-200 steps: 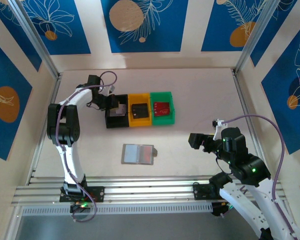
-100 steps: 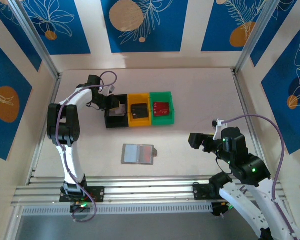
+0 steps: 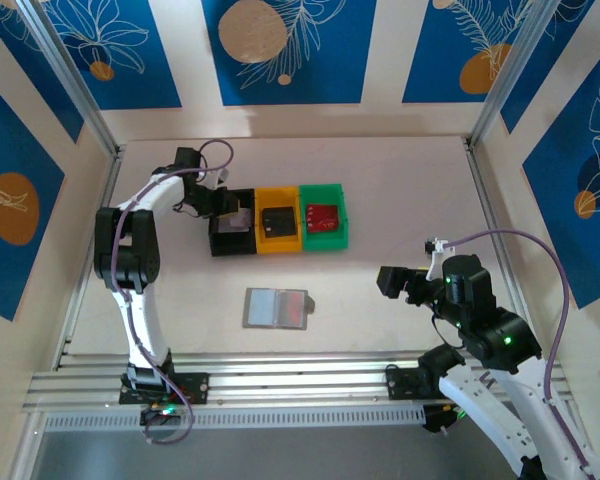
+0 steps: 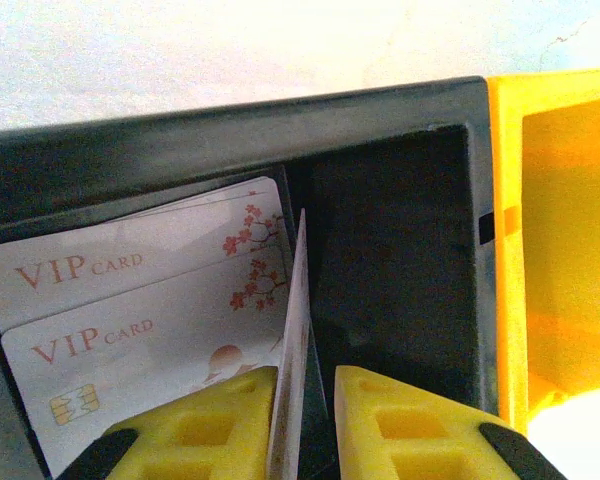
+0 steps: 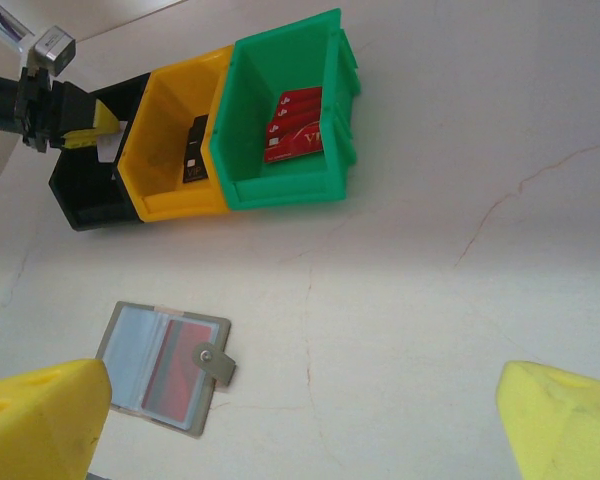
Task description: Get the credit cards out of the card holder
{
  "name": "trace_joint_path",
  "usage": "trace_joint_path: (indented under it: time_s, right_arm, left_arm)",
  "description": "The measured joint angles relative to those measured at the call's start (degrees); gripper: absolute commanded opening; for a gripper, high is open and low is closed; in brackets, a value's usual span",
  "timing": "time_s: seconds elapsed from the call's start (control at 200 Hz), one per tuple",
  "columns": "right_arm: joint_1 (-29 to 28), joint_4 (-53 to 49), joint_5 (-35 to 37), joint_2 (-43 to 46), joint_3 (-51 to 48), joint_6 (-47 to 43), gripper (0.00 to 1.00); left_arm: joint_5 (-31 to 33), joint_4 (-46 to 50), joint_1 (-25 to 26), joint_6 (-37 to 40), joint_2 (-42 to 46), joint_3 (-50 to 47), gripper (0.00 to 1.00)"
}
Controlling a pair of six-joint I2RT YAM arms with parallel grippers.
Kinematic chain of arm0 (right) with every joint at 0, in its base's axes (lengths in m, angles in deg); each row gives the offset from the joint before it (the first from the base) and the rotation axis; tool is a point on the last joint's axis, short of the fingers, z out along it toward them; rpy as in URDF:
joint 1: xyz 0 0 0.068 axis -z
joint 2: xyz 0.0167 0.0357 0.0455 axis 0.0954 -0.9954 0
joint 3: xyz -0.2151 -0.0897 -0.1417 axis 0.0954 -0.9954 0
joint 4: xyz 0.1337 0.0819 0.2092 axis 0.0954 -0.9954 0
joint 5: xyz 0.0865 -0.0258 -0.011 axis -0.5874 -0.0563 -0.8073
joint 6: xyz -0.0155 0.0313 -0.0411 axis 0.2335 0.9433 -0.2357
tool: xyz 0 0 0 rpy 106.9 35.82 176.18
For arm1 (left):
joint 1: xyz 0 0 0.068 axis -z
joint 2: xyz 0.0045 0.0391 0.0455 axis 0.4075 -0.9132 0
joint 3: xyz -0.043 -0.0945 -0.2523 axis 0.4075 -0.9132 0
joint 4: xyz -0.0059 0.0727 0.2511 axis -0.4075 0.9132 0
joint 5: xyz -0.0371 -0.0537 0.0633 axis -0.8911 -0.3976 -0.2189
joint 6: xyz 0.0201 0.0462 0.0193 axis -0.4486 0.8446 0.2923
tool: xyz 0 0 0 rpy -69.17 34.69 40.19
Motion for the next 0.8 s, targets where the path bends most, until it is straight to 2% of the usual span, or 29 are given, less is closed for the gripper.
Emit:
trace_joint_path:
  time_s: [0.8]
  right_arm:
    - [0.0, 0.3, -0.2, 0.0, 0.0, 0.0, 0.99]
  left_arm:
    - [6.4, 1.6, 0.0, -1.1, 3.9, 5.0, 0.25]
